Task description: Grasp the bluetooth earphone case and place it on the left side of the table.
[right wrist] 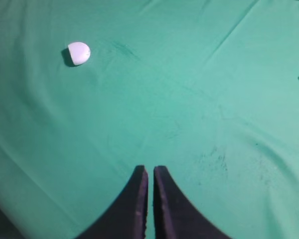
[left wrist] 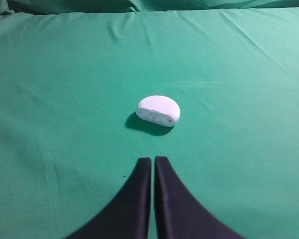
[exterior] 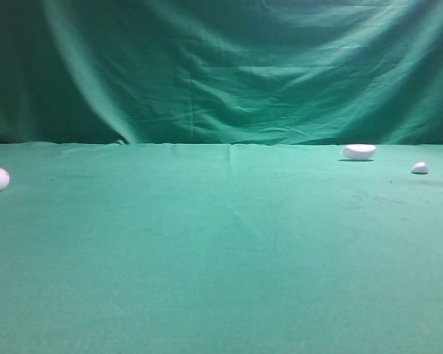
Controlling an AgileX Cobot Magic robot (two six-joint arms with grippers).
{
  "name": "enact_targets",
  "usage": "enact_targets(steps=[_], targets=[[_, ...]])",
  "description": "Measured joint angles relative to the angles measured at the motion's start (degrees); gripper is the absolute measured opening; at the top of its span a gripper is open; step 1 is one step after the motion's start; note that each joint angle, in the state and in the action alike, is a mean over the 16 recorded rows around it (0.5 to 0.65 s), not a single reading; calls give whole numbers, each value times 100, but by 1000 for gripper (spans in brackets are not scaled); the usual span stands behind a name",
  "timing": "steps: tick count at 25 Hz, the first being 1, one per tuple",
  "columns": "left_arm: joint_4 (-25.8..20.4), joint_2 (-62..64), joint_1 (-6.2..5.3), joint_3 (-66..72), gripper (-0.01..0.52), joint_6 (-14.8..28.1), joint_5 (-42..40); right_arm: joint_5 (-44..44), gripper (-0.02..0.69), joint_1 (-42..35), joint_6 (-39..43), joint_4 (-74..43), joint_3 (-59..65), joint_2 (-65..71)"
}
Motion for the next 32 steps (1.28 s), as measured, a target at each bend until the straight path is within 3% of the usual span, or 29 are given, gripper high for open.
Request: enact_targets(steps=[7,17,24,32], targets=[[0,0,0,0,0,0,0,-1044,0,-543,-90,-59,1533,-1429],[0,0,0,0,0,0,0,-2544,0,-2491,0,18,3827,-3380],[0,0,0,0,0,0,0,-2915,0,-3421,29,108,4955,-4110],[0,0,0,0,0,0,0,-3027,0,-3634,107,132,5457,-4311]])
